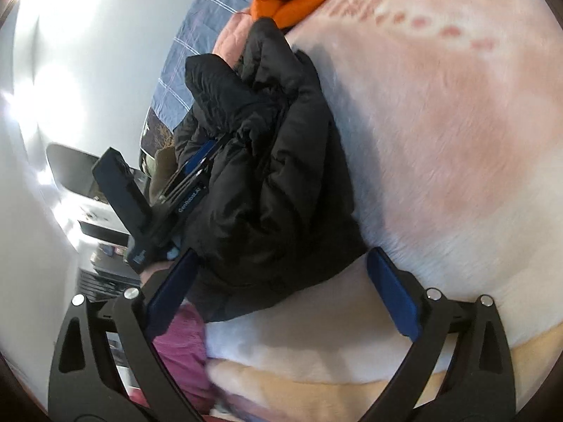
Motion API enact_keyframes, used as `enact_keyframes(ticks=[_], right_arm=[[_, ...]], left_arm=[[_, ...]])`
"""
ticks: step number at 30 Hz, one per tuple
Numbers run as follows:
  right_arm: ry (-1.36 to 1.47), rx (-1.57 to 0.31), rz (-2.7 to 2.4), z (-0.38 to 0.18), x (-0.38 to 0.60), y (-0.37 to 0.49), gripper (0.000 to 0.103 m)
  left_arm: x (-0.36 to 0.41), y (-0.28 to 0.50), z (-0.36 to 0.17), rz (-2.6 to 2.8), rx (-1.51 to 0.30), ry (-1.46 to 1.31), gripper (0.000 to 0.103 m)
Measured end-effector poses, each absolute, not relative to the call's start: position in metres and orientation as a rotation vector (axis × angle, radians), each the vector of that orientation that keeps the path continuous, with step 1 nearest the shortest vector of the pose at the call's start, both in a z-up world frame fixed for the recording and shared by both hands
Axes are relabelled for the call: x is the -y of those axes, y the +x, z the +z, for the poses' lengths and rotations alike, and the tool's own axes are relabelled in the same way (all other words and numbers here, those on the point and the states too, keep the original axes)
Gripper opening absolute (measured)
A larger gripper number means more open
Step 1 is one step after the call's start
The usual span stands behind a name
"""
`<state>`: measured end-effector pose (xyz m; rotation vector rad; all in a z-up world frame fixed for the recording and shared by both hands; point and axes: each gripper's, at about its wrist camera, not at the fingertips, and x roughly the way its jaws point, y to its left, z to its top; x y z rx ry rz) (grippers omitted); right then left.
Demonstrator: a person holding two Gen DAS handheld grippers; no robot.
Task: Fold large clothes
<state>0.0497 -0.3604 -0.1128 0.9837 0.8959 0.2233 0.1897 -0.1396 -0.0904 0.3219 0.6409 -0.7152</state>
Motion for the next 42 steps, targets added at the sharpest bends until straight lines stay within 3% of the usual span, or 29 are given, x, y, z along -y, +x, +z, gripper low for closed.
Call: enact_keyframes(ticks=[7,14,19,22,31,35,42], right_arm=[[1.083,-0.81,0.135,-0.123,0.362,0.073,0.101],[0.931,-0.784,0.105,-0.116,0.339,0.092,0.1],[0.95,-0.749,0.125,-0.12,0.347,0.081,0.056],[0.935,-0.751,0.126,-0.122,0.348,0.084,0.047],[0.905,-0.775,0.131,-0.128,0.352,0.083,0.045],[0.901,-0.77,0.145,-0.13,0.355,0.077,0.046],[0.891,-0.762,0.162,-0.133,0.356,0.076,0.047]], left_arm=[[0.139,0.19,-0.09,-0.716,-0.641,0.319,0.064],[0.139,0.189,-0.09,-0.719,-0.642,0.314,0.064],[0.141,0.188,-0.09,-0.721,-0.639,0.31,0.065],[0.144,0.187,-0.09,-0.717,-0.636,0.313,0.065],[0.114,0.194,-0.064,-0.731,-0.635,0.143,0.07],[0.073,0.216,-0.048,-0.579,-0.606,0.021,0.081],[0.031,0.279,-0.105,-0.667,-0.919,-0.404,0.091]])
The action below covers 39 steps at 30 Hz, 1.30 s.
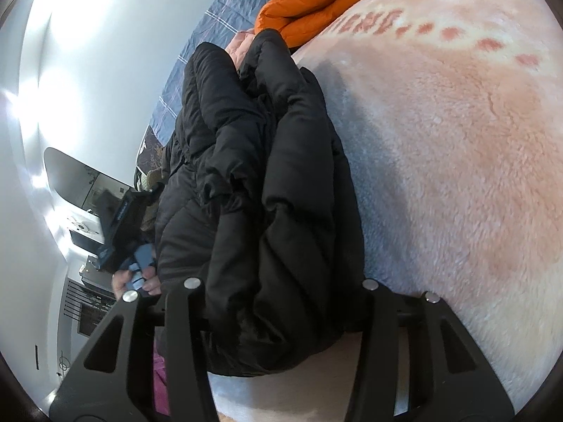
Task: Fold large clothes
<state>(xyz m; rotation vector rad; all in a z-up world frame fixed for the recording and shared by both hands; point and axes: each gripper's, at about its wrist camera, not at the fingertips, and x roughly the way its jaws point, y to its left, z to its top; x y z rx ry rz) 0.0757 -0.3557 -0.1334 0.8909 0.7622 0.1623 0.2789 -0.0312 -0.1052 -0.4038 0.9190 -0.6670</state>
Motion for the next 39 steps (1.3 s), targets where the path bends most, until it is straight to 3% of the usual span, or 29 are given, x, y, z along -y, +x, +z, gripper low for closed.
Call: enact_keyframes(ticks=[5,7,9,12,14,22,29,35,37,39], right_arm=[[0.866,-0.767,0.154,-0.134,0.352,0.077,0.047],[0.837,-0.77,0.149,-0.132,0.349,0.079,0.047],[0.762,-0.774,0.124,-0.124,0.341,0.079,0.045],[0.601,-0.763,0.07,-0.105,0.324,0.079,0.035],[0.461,-0.741,0.061,-0.084,0.306,0.078,0.031],[0.272,-0.652,0.224,-0.019,0.243,0.129,0.03],[0.274,-0.585,0.307,0.007,0.194,0.27,0.03],[0.353,-0.639,0.29,-0.017,0.161,0.396,0.029],[0.364,-0.662,0.267,-0.03,0.142,0.437,0.029],[0.368,-0.68,0.223,-0.045,0.131,0.465,0.029]], left_arm=[[0.058,0.283,-0.134,-0.756,-0.969,-0.488,0.095],[0.07,0.278,-0.125,-0.765,-0.934,-0.434,0.079],[0.081,0.27,-0.109,-0.752,-0.895,-0.382,0.055],[0.092,0.258,-0.083,-0.737,-0.828,-0.293,0.043],[0.098,0.246,-0.06,-0.737,-0.767,-0.25,0.04],[0.072,0.244,0.067,-0.613,-0.528,-0.084,0.04],[0.048,0.33,0.147,-0.387,-0.41,0.111,0.041],[0.054,0.417,0.145,-0.214,-0.4,0.242,0.044],[0.055,0.45,0.132,-0.121,-0.394,0.27,0.049],[0.047,0.478,0.114,0.006,-0.384,0.29,0.062]])
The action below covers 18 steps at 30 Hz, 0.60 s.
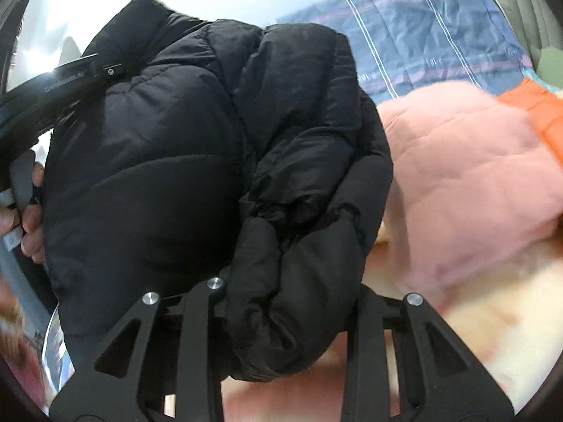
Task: Fold large clothes
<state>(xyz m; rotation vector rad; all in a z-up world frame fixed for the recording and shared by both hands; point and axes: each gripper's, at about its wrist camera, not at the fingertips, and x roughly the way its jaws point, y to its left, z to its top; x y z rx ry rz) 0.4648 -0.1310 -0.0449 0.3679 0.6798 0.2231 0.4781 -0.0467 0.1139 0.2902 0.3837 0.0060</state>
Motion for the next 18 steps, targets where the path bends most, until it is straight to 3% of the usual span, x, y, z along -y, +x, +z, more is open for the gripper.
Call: enact_keyframes(ticks=[3,6,13,14,15,16,18], right_arm=[[0.283,-0.726,0.09,-0.078,0.105,0.509,0.03],[0.204,-0.782,0.039,-0.133,0.095,0.532,0.05],[0.233,-0.801,0.105,-0.128,0.107,0.518,0.06],[0.218,-0.801,0.101,-0.123,0.108,0.508,0.064],[0.201,-0.795,0.082,-0.119,0.11,0.5,0.083],[0.185,-0.769,0.072,-0.112,0.109,0.48,0.091],[0.171,-0.738,0.122,-0.104,0.111,0.442,0.091]], left_arm=[[0.048,0.512,0.077,0.122,-0.39,0.324,0.069],[0.04,0.525,0.041,0.125,-0.424,0.324,0.071],[-0.017,0.511,-0.021,0.03,-0.556,0.233,0.074],[-0.02,0.505,-0.024,0.026,-0.561,0.223,0.075],[-0.026,0.495,-0.026,0.004,-0.563,0.213,0.075],[-0.029,0.486,-0.027,-0.016,-0.563,0.207,0.076],[-0.035,0.46,-0.027,-0.051,-0.565,0.185,0.082]])
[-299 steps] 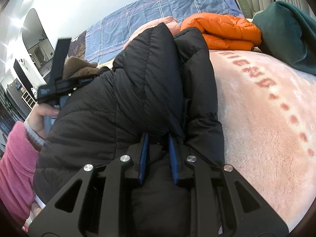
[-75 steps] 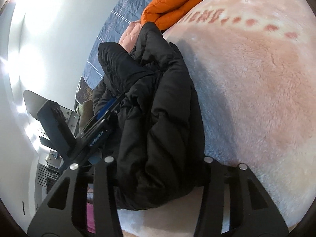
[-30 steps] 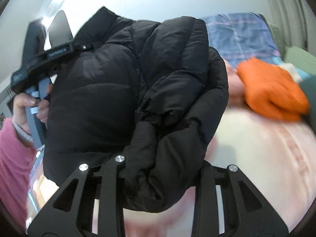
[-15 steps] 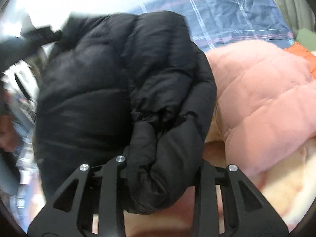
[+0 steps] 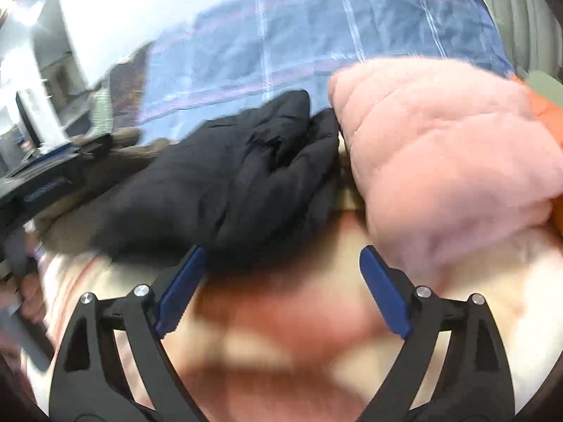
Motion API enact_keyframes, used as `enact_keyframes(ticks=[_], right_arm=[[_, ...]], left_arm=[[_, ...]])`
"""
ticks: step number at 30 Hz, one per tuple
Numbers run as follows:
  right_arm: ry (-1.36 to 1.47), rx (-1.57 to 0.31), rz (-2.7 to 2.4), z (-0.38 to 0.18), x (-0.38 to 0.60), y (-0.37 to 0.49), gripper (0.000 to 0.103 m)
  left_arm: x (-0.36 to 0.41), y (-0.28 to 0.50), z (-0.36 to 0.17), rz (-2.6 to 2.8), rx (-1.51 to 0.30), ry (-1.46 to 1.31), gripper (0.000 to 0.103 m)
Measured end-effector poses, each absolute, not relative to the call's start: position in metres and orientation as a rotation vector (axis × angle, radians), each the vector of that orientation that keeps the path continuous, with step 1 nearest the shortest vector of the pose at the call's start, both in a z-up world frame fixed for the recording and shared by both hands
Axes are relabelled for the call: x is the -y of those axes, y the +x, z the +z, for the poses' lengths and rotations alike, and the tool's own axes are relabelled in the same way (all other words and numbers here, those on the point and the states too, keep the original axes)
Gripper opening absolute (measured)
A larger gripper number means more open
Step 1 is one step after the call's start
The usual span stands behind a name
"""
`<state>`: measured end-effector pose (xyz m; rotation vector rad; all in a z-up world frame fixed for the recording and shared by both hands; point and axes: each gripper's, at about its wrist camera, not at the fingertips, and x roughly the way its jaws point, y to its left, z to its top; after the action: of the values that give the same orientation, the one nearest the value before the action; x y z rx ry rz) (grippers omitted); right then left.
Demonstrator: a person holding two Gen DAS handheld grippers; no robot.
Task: Fold large clothes
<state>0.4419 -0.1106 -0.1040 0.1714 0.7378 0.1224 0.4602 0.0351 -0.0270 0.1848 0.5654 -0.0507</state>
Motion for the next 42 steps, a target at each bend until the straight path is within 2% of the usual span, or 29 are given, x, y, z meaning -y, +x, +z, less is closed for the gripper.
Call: enact_keyframes(ticks=[6,13,18,23,32,42], right_arm=[[0.137,-0.725,0.151,-0.085,0.15,0.34,0.092],[0.137,-0.722,0.081,-0.063,0.177,0.254,0.093],[0.093,-0.63,0.074,-0.038,0.17,0.176,0.097],[0.058,-0.507,0.056,-0.014,0.168,0.111,0.101],[0.022,-0.408,0.011,0.015,0.161,0.033,0.101],[0.078,-0.395,-0.026,0.028,0.158,0.002,0.101]], left_arm=[[-0.044,0.359,-0.031,-0.147,-0.566,0.151,0.089],[-0.03,0.241,-0.015,-0.242,-0.503,0.119,0.092],[-0.019,0.17,0.002,-0.204,-0.46,0.134,0.101],[-0.014,0.107,0.016,-0.174,-0.482,0.13,0.102],[-0.004,0.028,0.024,-0.167,-0.459,0.138,0.102],[-0.011,-0.016,0.032,-0.112,-0.373,0.095,0.102]])
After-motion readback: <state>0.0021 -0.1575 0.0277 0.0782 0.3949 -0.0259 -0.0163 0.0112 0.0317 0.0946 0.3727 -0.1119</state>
